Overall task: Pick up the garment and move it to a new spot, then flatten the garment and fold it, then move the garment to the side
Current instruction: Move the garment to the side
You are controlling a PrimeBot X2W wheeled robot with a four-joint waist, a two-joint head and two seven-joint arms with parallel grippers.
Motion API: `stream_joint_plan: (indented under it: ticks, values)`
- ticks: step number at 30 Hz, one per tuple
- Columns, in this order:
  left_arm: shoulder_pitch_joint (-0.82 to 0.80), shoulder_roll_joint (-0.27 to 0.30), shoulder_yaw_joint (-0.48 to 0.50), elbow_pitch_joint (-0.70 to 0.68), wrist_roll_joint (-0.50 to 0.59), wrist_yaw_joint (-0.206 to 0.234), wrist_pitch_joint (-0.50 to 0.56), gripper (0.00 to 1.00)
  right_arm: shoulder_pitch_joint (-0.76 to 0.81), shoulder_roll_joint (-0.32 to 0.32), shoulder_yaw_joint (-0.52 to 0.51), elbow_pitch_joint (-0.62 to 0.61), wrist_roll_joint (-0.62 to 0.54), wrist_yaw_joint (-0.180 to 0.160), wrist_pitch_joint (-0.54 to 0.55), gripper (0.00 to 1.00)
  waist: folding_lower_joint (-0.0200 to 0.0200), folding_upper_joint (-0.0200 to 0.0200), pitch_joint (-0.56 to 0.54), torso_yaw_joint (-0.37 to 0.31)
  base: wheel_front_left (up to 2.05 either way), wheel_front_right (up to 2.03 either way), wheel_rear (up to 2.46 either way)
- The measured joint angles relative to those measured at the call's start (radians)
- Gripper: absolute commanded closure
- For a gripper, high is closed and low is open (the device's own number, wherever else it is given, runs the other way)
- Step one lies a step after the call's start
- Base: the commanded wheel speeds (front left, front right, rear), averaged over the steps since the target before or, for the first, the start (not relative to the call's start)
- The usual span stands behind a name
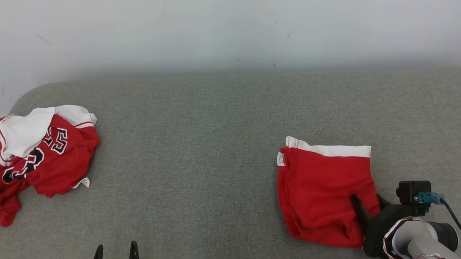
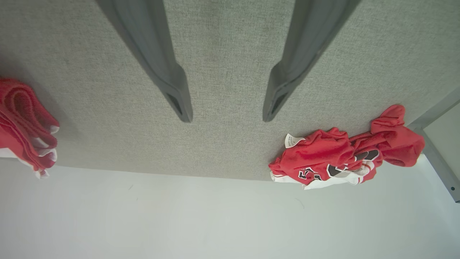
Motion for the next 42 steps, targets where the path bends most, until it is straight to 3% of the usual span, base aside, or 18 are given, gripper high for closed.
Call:
stream_joint_plan:
  ticks: [1,2,10,27,42]
  values:
    - [0.0,0.0,-0.001,0.0,-0.001,0.0,0.0,0.0,-0.007,0.0,0.008,0.01,0.016,0.0,0.012,0.73,0.0,0.0,0.0,0.0,0.0,0.0,0.0]
    - [-0.001,0.0,-0.002,0.002,-0.004,0.0,0.0,0.0,-0.014,-0.002,0.023,0.025,0.04,0.0,0.026,1.0,0.0,0.0,0.001,0.001,0.0,0.0,0.0]
    - [-0.005,0.0,0.003,0.0,-0.028,0.003,0.0,0.0,-0.074,-0.053,0.095,0.032,0.08,0.001,-0.021,1.0,0.0001,0.0001,0.017,-0.015,0.0,0.0,0.0]
    - [-0.154,0.0,-0.035,-0.101,-0.05,0.011,0.0,0.0,-0.414,-0.384,0.26,0.024,0.034,0.0,0.017,1.0,0.0002,0.0001,0.211,-0.091,0.0,0.0,0.0]
    - [-0.226,0.0,-0.034,-0.186,-0.028,0.001,0.0,0.0,-0.606,-0.595,0.314,0.059,-0.01,0.0,0.036,1.0,0.0002,0.0002,0.38,-0.125,0.0,0.0,0.0]
